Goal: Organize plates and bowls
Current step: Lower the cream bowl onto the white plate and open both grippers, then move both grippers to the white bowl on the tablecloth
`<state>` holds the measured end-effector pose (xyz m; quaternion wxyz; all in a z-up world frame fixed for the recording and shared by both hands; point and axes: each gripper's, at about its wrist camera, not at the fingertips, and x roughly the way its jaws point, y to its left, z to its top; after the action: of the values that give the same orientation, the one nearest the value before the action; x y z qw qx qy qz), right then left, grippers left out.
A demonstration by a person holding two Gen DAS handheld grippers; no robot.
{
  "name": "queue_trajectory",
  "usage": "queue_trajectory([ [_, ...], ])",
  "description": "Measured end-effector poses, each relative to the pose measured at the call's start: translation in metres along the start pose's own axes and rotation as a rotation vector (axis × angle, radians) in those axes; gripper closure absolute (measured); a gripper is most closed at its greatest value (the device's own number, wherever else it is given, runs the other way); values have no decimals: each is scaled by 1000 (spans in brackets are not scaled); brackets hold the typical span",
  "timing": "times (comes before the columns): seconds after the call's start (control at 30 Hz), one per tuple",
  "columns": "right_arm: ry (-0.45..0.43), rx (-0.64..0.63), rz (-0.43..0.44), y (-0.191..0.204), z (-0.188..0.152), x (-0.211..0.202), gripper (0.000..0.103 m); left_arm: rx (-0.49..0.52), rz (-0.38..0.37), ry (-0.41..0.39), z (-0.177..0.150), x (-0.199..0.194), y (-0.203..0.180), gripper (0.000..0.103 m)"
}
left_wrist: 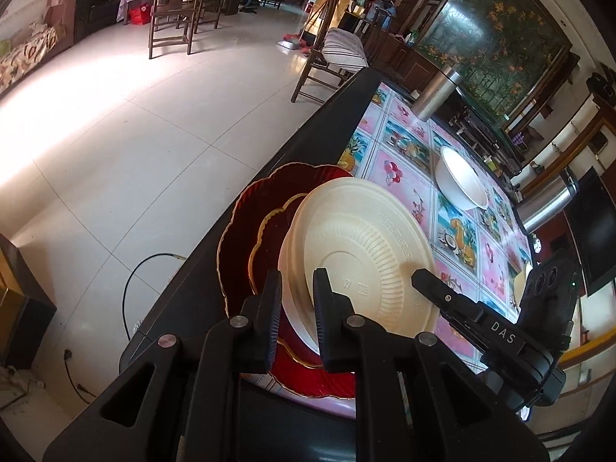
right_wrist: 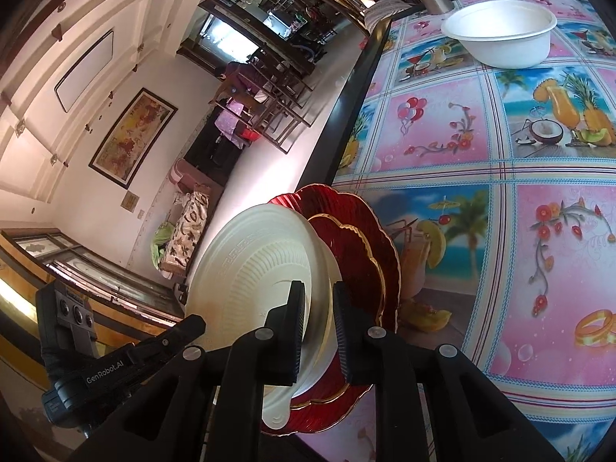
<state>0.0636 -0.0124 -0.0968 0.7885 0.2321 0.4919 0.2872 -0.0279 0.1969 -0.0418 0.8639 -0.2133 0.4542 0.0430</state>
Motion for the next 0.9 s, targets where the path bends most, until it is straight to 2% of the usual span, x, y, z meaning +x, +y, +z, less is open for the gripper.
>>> queue_trajectory([
  [0.1,2,10,14,-4,0,-1,85,13,39,-30,0,-8,1,85],
  [0.2,-14,12,31,-6,0,-8,85,8,79,-63,-1,-16,4,76],
  [0.43,-89,27,66,-22,3,-40,85,10,135,-159,-5,-34,0,76],
  [0.63,-151,82,27,-64,4,-77,84,165,130,-186,-19,-34,-52,75],
  [0.7,-182,89,-8,-79,4,-93,81,240,132,-185,-28,-30,-76,68],
  [0.77,-222,89,-54,-94,4,-110,79,299,112,-176,-38,-25,-100,50],
  [0.9,-281,107,-106,-127,3,-146,76,420,57,-104,-57,-3,-150,47],
])
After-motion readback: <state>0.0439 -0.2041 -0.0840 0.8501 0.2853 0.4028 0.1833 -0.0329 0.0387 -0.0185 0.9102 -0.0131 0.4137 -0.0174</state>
